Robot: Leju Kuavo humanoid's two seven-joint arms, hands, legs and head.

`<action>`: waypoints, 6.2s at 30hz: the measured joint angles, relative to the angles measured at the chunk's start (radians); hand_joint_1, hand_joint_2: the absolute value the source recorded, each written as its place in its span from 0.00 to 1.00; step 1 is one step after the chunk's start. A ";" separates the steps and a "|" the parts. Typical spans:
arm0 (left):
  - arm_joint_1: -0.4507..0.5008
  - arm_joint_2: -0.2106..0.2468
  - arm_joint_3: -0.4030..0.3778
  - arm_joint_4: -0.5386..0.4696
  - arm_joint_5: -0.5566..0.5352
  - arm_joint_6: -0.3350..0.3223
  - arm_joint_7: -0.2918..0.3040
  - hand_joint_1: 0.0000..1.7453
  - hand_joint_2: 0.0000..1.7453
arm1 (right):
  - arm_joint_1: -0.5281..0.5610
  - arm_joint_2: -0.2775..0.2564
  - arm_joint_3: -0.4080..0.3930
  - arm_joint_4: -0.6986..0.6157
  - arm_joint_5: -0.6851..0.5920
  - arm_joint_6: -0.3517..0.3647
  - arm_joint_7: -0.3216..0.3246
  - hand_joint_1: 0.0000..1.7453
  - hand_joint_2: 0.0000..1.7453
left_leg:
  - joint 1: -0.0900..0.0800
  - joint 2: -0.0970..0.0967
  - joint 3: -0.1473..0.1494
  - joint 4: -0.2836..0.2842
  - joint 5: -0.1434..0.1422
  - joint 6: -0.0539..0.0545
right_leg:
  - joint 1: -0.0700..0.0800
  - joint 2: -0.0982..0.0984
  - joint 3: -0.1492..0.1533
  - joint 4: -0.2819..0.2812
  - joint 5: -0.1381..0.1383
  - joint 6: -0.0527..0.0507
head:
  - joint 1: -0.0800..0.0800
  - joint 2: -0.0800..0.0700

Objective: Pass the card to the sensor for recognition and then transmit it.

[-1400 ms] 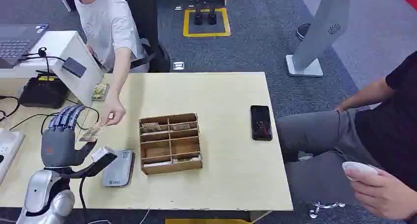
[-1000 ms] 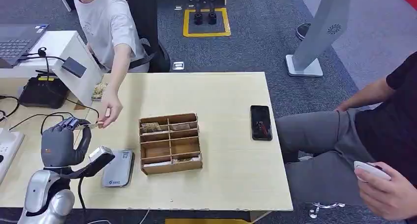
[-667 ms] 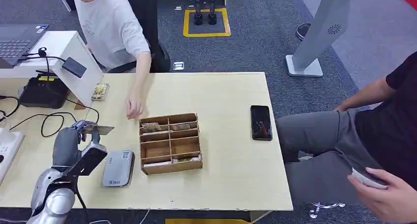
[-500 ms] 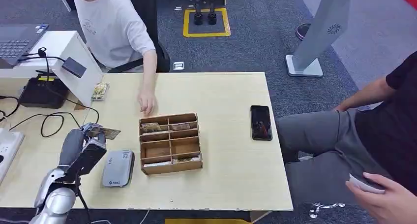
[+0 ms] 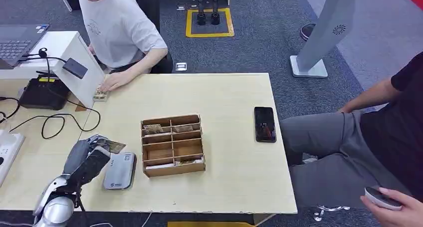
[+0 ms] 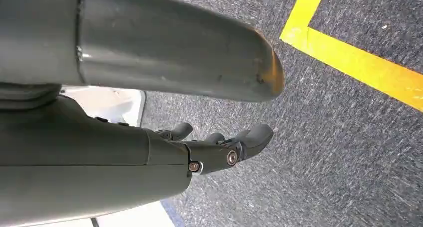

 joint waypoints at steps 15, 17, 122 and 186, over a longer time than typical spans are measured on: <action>0.076 0.004 0.015 -0.018 0.015 -0.053 0.004 1.00 1.00 | 0.004 0.000 -0.006 0.000 -0.002 0.000 0.000 0.00 0.00 | 0.000 0.000 0.000 0.000 0.000 0.000 | 0.000 0.000 0.000 0.000 0.000 0.000 | 0.000 0.000; 0.078 0.004 0.015 -0.020 -0.004 -0.055 0.006 1.00 1.00 | 0.004 0.000 -0.007 0.000 -0.002 0.000 0.003 0.00 0.00 | 0.000 0.000 0.000 0.000 0.000 0.000 | 0.000 0.000 0.000 0.000 0.000 0.000 | 0.000 0.000; -0.200 -0.097 0.068 0.145 -0.309 0.593 -0.201 1.00 1.00 | -0.015 0.010 -0.021 0.000 0.121 0.021 -0.011 0.00 0.00 | 0.000 -0.002 0.001 0.000 0.001 0.001 | 0.000 -0.002 0.001 0.000 0.000 0.000 | 0.000 0.000; 0.016 0.072 -0.395 -0.120 -0.633 0.186 0.053 0.00 1.00 | -0.009 0.010 -0.080 0.000 0.093 0.010 -0.008 0.00 0.00 | 0.000 -0.001 -0.001 0.000 -0.001 0.001 | 0.000 -0.001 -0.001 0.000 -0.001 0.001 | 0.000 0.000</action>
